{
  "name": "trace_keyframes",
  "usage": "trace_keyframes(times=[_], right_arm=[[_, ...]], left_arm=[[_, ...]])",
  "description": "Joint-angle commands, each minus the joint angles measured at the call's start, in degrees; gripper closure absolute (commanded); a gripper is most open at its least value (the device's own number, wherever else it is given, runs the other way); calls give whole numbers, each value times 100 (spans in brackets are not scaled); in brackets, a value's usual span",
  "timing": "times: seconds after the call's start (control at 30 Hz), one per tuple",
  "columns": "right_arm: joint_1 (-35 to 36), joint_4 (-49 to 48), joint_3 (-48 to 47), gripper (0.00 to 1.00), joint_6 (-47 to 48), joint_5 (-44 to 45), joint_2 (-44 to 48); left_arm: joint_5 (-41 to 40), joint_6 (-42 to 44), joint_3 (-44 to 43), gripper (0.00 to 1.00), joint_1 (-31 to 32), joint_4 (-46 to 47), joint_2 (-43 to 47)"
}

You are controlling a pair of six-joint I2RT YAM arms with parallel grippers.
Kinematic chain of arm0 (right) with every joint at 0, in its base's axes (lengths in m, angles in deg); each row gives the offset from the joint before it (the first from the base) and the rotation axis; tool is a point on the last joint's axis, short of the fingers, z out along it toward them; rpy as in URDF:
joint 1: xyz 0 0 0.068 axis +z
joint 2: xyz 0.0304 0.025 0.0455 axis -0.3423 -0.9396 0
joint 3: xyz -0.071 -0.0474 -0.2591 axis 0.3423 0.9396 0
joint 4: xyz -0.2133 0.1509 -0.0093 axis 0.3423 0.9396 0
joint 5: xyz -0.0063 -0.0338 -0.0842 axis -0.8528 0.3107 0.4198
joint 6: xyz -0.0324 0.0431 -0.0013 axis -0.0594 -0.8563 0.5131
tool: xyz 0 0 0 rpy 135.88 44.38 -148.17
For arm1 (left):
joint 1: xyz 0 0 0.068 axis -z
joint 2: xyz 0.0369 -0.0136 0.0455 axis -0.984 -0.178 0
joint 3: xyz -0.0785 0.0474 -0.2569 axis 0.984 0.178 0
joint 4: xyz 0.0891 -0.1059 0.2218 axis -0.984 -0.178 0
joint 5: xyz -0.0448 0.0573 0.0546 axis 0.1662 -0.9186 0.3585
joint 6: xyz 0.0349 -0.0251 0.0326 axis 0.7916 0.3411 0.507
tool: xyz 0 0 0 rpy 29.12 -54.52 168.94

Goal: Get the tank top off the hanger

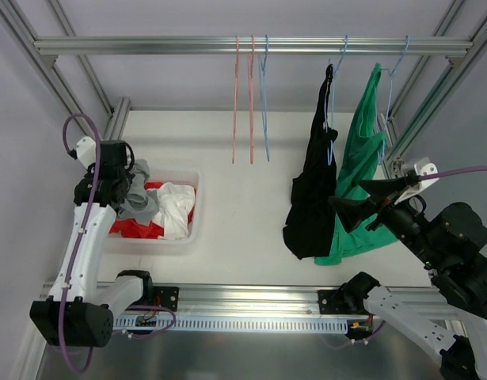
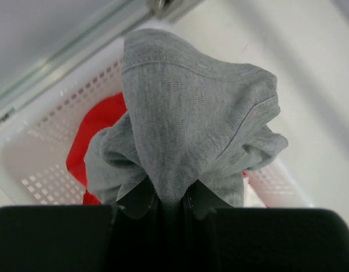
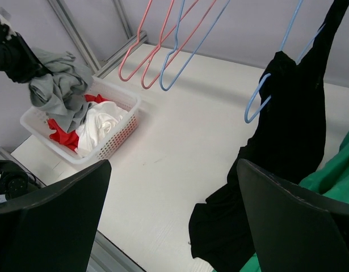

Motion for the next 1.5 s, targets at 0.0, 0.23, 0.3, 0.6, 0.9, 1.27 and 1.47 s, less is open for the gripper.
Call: trace_keyframes(times=[0.0,0.23,0.3,0.6,0.9,1.27,1.47], right_arm=[[-22,-389,89,1,67,-203,-206],[-22,-433,116,1,-55,86,-654],[-22,-424,37,1,-64,157,-724],[-231,287,-1200,0,515,1299,-1901],[-892,569,-2721,0,813,1202,-3316],[-1569,569,-4392,34,798,1203,-5575],[-1578,385,-4560,73,578,1720,-6051]], left_arm=[[263,-863,697,100,-149,205,-30],[920,-1322,2167,100,-923,1261,-1204],[1008,-1409,2193,100,-932,1261,-1374],[1341,-830,1939,25,-932,1094,346],[2341,373,525,1,-932,277,1806],[5904,1903,655,1,-388,268,2158],[5966,2053,1103,1,-308,241,2290]])
